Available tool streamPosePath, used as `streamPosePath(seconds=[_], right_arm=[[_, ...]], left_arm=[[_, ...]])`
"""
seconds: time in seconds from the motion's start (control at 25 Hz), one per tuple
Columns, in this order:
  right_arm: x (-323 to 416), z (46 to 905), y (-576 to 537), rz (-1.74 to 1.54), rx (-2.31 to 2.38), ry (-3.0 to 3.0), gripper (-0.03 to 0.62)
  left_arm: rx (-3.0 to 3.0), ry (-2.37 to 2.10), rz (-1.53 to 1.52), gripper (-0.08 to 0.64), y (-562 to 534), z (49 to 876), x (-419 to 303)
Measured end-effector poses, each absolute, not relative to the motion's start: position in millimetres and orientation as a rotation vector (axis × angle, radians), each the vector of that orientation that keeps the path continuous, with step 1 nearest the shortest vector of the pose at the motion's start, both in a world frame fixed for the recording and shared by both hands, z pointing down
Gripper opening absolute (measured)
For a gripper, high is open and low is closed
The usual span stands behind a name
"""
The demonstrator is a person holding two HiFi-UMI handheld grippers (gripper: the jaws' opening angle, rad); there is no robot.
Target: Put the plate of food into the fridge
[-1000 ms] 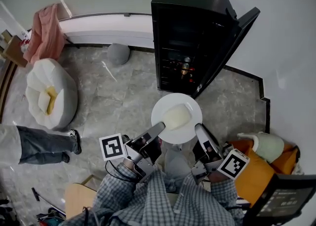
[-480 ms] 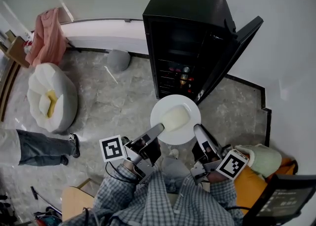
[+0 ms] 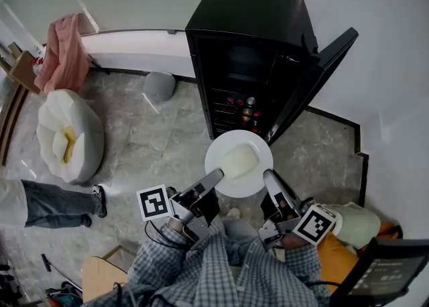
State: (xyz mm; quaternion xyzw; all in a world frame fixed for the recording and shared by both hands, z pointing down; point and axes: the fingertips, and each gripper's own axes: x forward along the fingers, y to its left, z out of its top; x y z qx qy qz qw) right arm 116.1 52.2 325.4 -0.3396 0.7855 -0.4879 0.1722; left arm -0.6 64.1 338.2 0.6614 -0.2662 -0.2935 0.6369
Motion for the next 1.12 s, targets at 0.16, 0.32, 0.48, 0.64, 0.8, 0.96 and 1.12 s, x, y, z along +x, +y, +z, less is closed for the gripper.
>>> streamPosePath(seconds=[0.16, 0.32, 0.48, 0.64, 0.8, 0.96, 1.12], right_arm=[[116.3, 326.7, 42.3, -1.406, -0.968, 2.195, 0.064], [118.3, 329.8, 26.5, -1.406, -0.994, 2.175, 0.064], [112.7, 331.2, 12.4, -1.409, -1.013, 2.162, 0.065], [109.4, 334.5, -1.8, -1.412, -1.032, 2.149, 0.065], [104.2, 337.3, -12.9, -1.398, -1.070, 2.154, 0.064], [96.1, 337.9, -24.5, -1.387, -1.099, 2.148, 0.064], [86.9, 340.7, -32.3, -1.389, -1.145, 2.121, 0.064]], left_arm=[[1.500, -0.604, -0.673, 0.037, 53.7, 341.4, 0.2], [1.480, -0.591, -0.666, 0.037, 37.4, 346.1, 2.2], [1.466, -0.584, -0.655, 0.037, 21.6, 349.1, -4.2], [1.477, -0.579, -0.632, 0.037, 5.3, 350.5, -7.4], [1.483, -0.565, -0.613, 0.037, -8.1, 351.8, -13.4], [1.501, -0.546, -0.594, 0.037, -22.9, 350.7, -21.5], [1.512, -0.520, -0.572, 0.037, -35.5, 350.0, -30.9]])
